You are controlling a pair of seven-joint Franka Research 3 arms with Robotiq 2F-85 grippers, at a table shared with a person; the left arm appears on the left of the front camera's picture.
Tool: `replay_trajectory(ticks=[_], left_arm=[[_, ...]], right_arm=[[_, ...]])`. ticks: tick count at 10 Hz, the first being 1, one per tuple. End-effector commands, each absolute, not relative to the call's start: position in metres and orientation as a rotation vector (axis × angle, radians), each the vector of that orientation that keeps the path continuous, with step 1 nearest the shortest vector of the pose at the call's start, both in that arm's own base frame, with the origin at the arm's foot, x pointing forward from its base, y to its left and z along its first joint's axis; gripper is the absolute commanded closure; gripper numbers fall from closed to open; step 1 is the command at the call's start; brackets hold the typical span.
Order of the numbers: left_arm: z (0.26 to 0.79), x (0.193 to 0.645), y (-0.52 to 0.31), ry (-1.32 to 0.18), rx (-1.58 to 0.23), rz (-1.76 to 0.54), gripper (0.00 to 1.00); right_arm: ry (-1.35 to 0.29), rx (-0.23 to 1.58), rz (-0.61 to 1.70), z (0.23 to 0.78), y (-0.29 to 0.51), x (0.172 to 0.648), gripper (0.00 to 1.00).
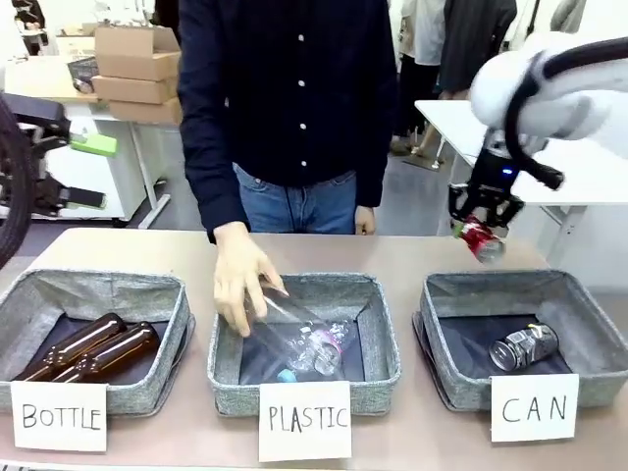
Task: Sort the can waste into the basket.
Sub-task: Pick up the can waste from the table and place it in the right Fabric basket.
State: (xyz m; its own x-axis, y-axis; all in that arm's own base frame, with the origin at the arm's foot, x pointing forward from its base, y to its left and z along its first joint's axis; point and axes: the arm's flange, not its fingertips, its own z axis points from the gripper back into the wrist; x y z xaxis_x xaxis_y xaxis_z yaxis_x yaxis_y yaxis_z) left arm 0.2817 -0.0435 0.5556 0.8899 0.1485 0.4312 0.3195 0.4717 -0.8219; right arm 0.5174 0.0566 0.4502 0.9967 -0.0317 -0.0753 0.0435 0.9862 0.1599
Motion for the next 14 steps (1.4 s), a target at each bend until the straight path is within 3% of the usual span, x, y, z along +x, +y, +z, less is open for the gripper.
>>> replay_trajectory(ticks=[1, 3, 8, 9, 11, 14], left_arm=[[0.557, 0.282, -0.045, -0.494, -1.106, -0.115, 0.00], [0.557, 0.282, -0.045, -0.494, -1.106, -0.115, 0.00], [0.557, 0.282, -0.045, -0.494, -1.106, -0.115, 0.00], [0.557, 0.282, -0.045, -0.494, -1.106, -0.115, 0.00], [0.557, 0.282, -0.045, -0.494, -1.106, -0.115, 0.00], [0.557, 0.282, -0.045, -0.494, -1.106, -0.115, 0.00]], right_arm=[[0.147, 0.179, 0.210, 0.454, 0.025, 0.456, 1.00], [0.203, 0.143, 0.366, 0.446, 0.008, 0.425, 1.00], [0.205, 0.166, 0.454, 0.438, 0.003, 0.422, 1.00], [0.208, 0.173, 0.454, 0.439, 0.003, 0.422, 0.08], [0.210, 0.173, 0.467, 0.439, 0.004, 0.424, 0.00], [0.184, 0.198, 0.479, 0.439, 0.007, 0.427, 0.00]])
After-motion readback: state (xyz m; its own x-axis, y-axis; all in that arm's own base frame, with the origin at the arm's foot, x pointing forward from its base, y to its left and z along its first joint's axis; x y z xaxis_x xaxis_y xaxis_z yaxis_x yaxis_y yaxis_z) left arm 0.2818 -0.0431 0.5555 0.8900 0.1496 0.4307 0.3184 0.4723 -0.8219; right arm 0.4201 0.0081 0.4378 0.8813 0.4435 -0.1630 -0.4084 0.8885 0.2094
